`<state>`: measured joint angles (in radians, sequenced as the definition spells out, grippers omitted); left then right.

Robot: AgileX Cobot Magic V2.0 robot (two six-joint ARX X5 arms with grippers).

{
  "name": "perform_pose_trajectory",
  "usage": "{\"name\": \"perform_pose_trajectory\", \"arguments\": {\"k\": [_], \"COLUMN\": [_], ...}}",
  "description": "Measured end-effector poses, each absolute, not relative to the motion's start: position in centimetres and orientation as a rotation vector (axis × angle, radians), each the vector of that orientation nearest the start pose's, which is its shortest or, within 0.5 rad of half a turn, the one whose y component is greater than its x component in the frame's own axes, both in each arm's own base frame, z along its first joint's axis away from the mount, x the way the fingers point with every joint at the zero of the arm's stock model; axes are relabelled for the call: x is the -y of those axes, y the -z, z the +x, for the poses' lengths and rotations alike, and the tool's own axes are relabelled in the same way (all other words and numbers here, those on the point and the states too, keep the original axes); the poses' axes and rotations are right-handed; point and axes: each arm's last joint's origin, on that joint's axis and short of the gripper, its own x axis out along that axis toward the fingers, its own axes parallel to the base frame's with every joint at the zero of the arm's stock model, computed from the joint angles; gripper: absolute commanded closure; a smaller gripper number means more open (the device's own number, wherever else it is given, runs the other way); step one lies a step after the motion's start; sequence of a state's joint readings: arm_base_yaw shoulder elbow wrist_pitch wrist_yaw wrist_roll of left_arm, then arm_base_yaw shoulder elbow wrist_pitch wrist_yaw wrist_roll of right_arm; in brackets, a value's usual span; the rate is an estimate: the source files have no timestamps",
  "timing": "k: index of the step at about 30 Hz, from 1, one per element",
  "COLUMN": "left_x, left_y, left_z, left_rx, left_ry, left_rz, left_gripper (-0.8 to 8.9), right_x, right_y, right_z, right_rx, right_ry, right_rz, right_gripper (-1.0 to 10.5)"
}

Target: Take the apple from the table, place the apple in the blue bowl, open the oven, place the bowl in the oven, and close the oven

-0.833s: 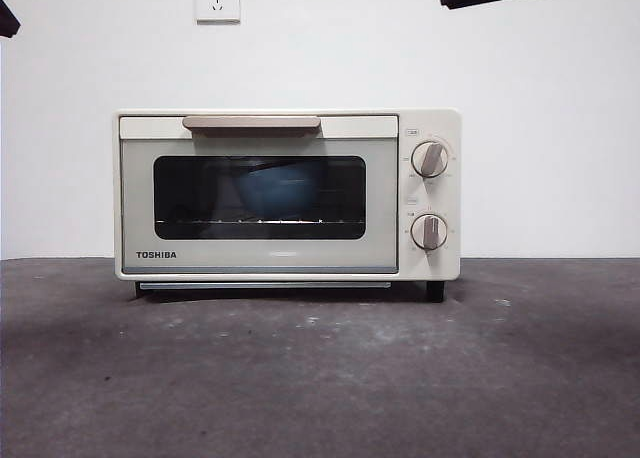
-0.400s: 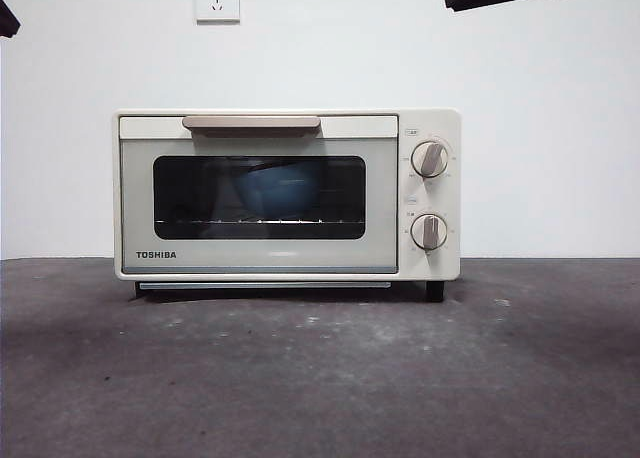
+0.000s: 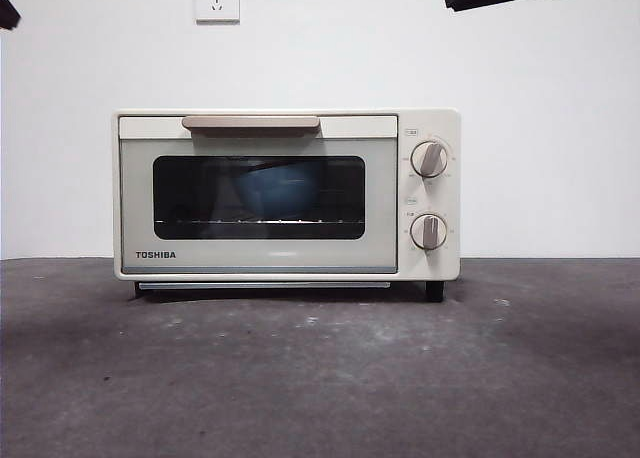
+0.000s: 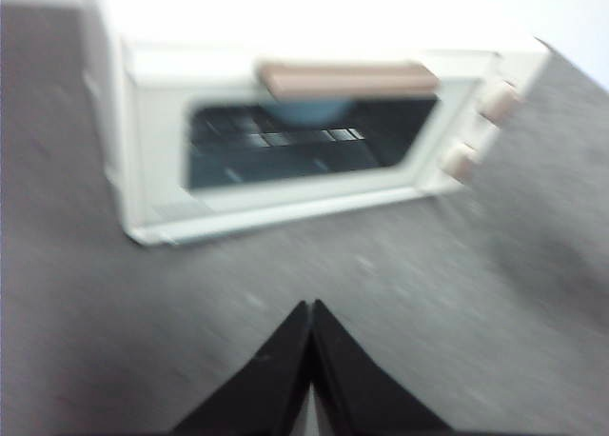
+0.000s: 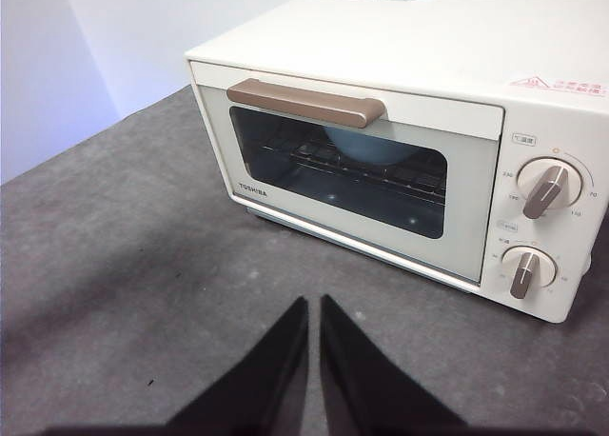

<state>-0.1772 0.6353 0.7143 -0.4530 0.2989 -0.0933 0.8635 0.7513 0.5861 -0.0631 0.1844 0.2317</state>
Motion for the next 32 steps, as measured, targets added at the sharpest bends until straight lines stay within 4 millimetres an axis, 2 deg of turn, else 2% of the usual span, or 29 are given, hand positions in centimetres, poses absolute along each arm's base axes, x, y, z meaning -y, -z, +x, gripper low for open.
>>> {"name": "perform_pose_trajectory", "arguments": {"k": [5, 9, 13, 20, 23, 32], "left_x": [1.8, 0.8, 0.2, 0.1, 0.1, 0.1], "left_y": [-32.1, -31.1, -28.1, -21.8, -20.0, -16.6], "left_z": [12.3, 11.0, 10.6, 10.0, 9.8, 9.5], "left_rx": [-0.17, -0.019, 0.031, -0.015, -0.025, -0.092], "left_ry": [0.286, 0.211, 0.133, 0.12, 0.12, 0.123], "left_rz": [-0.01, 0.041, 0.068, 0.067, 0.067, 0.064], "left_gripper": [8.06, 8.06, 8.06, 8.06, 8.06, 8.06], "right_x": [-12.8, -12.8, -12.8, -12.8, -12.8, -12.8], "right_y": [-28.1, -28.1, -28.1, -28.1, -28.1, -28.1], "right_z": [11.6, 11.6, 11.6, 11.6, 11.6, 11.6], "right_rx": [-0.279, -0.279, -0.279, -0.278, -0.278, -0.279], "right_ry": [-0.648, -0.648, -0.648, -0.648, -0.647, -0.648], "right_rz": [0.105, 0.105, 0.105, 0.106, 0.106, 0.105], "right_gripper": [9.4, 9.4, 9.4, 9.4, 9.4, 9.4]}}
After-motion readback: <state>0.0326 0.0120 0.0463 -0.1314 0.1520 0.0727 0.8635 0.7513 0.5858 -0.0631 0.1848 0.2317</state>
